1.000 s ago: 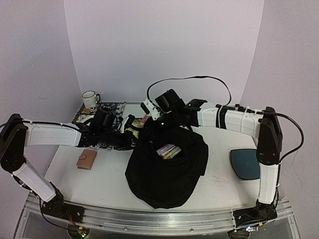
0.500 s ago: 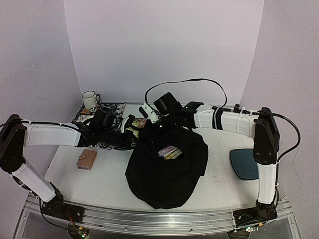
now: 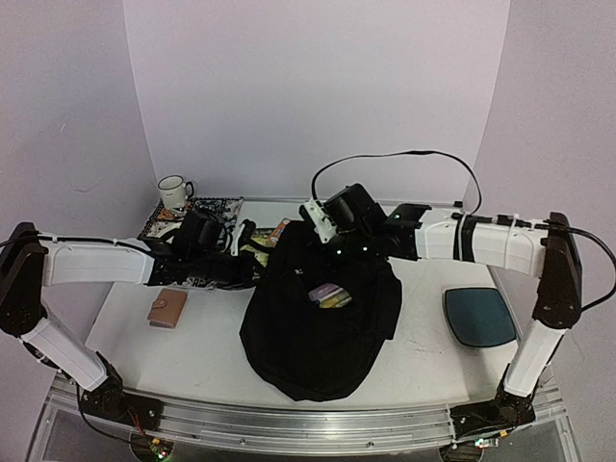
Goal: Pack the student bag
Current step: Zip the lower front pocket of the student bag.
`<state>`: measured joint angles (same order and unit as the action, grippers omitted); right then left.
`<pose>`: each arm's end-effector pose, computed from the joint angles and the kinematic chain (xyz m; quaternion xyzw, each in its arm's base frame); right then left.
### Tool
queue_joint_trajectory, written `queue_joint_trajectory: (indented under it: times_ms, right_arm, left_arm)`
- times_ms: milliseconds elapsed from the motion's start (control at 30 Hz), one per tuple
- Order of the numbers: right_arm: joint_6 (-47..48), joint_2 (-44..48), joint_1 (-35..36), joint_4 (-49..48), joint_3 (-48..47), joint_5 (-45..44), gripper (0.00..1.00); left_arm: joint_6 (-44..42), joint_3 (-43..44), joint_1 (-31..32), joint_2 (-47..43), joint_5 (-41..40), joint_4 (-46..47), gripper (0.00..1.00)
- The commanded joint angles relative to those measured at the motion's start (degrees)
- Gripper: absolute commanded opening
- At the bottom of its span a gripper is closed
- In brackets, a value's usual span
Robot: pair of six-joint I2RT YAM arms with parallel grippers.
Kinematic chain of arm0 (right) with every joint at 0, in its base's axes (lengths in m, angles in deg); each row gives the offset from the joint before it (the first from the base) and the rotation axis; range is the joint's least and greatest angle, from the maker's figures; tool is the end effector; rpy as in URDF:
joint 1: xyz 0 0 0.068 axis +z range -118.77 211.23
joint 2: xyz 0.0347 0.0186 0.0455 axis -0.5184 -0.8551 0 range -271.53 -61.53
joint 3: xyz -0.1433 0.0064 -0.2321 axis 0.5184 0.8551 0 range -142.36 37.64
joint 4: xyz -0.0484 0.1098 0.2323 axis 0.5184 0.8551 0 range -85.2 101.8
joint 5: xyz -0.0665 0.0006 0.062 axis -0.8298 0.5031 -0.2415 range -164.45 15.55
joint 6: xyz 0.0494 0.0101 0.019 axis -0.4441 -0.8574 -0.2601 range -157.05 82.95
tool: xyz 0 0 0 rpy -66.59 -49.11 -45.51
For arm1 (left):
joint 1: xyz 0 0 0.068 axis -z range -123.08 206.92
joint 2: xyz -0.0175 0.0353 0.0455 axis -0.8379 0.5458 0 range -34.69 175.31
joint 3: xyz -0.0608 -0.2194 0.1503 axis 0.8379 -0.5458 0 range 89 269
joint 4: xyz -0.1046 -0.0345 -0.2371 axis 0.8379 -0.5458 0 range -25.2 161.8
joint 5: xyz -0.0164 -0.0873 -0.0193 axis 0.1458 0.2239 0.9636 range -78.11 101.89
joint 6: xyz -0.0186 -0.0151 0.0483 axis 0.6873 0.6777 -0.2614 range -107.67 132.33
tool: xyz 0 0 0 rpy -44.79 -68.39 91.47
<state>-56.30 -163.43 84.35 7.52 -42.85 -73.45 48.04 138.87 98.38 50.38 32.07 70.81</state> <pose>0.2542 0.3399 0.2936 -0.2490 0.8014 0.3270 0.4345 0.2309 -0.2203 0.2209 0.1231 0.8729 -0.4000 0.2508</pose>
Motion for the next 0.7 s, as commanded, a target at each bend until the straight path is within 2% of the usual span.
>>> queue_joint_trajectory:
  times_ms: [0,233,667]
  right_arm:
    - [-3.53,5.84,-0.25,-0.71,7.11,-8.45,0.00]
    - [-6.57,7.64,-0.27,-5.11,14.71,-8.86,0.00]
    - [-12.60,16.32,-2.66,-5.81,30.42,-17.90,0.00]
  left_arm:
    - [3.65,-0.90,-1.18,-4.04,-6.50,1.46,0.00]
    - [7.02,-2.84,-1.35,-5.37,-5.37,3.68,0.00]
    - [13.62,-10.06,-5.56,-9.04,-6.09,6.46,0.00]
